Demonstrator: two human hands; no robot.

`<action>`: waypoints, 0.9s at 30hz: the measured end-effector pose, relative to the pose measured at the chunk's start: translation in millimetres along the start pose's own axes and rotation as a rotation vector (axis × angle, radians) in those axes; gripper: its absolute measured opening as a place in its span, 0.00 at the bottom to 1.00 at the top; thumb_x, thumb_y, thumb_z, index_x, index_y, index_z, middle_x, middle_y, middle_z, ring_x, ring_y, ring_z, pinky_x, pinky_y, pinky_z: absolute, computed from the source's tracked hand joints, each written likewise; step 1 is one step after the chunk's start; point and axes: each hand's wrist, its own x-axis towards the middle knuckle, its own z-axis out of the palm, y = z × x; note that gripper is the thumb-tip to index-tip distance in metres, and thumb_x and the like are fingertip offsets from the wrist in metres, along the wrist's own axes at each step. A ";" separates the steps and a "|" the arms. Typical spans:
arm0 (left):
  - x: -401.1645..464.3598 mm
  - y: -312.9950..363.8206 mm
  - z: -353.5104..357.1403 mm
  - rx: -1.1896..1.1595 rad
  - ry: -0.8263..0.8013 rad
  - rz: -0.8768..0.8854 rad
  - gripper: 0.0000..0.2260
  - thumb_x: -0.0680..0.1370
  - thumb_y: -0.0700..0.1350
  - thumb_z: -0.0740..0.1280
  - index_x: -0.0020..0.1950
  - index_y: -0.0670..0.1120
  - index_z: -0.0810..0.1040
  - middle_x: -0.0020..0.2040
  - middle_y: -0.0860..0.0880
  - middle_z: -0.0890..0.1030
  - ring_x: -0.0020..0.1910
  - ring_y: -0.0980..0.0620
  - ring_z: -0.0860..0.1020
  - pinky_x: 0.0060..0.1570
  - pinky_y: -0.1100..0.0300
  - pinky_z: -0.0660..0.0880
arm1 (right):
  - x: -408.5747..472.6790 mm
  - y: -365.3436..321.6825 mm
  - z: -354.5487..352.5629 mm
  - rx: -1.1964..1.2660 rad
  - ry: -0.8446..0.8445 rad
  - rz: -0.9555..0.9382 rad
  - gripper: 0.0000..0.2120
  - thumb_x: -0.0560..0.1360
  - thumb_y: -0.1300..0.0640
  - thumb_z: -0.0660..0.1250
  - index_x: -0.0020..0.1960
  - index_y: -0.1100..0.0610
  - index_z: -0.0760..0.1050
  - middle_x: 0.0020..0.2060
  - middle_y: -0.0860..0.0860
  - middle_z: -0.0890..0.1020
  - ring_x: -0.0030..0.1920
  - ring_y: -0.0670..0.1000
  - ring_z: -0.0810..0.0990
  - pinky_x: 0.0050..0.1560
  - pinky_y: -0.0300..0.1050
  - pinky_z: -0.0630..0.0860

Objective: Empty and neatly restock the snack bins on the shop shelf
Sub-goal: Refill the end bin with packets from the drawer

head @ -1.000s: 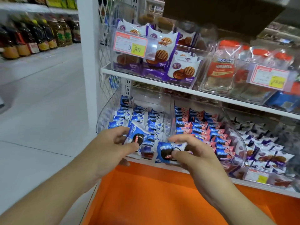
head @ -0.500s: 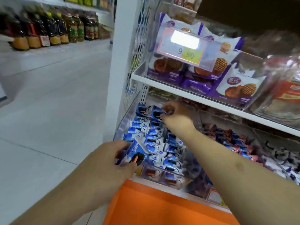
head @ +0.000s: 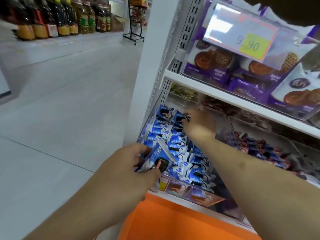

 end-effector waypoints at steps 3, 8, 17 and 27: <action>-2.2 -0.1 0.6 -0.053 0.010 -0.003 0.15 0.77 0.49 0.75 0.58 0.60 0.74 0.49 0.64 0.82 0.35 0.57 0.85 0.31 0.64 0.79 | -2.1 -3.6 -2.1 -0.077 -0.023 -0.005 0.17 0.81 0.52 0.69 0.68 0.43 0.78 0.69 0.54 0.70 0.69 0.59 0.73 0.70 0.57 0.73; -5.8 4.2 0.6 -0.068 0.003 -0.010 0.15 0.76 0.49 0.77 0.58 0.57 0.76 0.52 0.59 0.84 0.41 0.58 0.86 0.35 0.58 0.84 | -34.0 -10.2 -29.6 0.105 -0.066 0.010 0.22 0.77 0.55 0.66 0.71 0.46 0.70 0.65 0.55 0.77 0.58 0.57 0.80 0.55 0.49 0.79; -12.9 17.6 18.8 -0.132 -0.056 0.033 0.15 0.74 0.51 0.79 0.59 0.62 0.82 0.52 0.50 0.87 0.41 0.46 0.87 0.50 0.42 0.84 | -171.6 2.2 -119.2 0.998 -0.570 -0.031 0.12 0.77 0.50 0.76 0.57 0.55 0.82 0.48 0.57 0.87 0.45 0.62 0.87 0.42 0.81 0.75; -29.8 33.1 49.0 -0.065 -0.194 0.043 0.25 0.69 0.62 0.78 0.65 0.68 0.78 0.55 0.62 0.85 0.54 0.63 0.83 0.59 0.55 0.80 | -201.1 31.5 -138.9 1.087 -0.467 0.031 0.04 0.81 0.58 0.71 0.53 0.57 0.84 0.39 0.64 0.81 0.35 0.53 0.80 0.36 0.41 0.77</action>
